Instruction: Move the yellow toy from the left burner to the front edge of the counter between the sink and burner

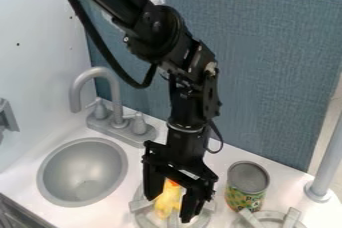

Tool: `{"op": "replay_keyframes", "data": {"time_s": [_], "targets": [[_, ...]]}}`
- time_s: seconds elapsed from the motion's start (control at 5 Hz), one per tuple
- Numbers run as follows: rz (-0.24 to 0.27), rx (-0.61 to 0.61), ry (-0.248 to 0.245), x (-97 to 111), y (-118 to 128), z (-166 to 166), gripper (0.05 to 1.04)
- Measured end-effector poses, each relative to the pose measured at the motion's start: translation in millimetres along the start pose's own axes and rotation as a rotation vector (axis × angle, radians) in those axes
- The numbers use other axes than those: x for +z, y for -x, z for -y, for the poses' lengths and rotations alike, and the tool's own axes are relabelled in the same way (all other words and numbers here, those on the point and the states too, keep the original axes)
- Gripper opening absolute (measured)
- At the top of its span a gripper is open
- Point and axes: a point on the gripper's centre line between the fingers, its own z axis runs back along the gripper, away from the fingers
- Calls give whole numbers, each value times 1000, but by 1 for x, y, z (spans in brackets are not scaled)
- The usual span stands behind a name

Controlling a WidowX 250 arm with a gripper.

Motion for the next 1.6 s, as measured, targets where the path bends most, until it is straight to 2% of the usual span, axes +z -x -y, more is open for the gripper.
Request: {"op": "replay_keyframes", "data": {"time_s": [0.2, 0.4, 0.6, 0.8, 1.0, 1.4, 1.6], "targets": [[-21, 1, -2, -7, 1, -1, 1003], [84, 60, -36, -10, -23, -13, 1003], [218, 201, -73, -9, -41, -32, 1002], [272, 274, -91, -15, -51, -48, 1002], [230, 323, -92, -31, -54, -62, 1002], [148, 294, -78, -67, -67, -64, 1003], [108, 248, -53, -82, -73, -59, 1002]]}}
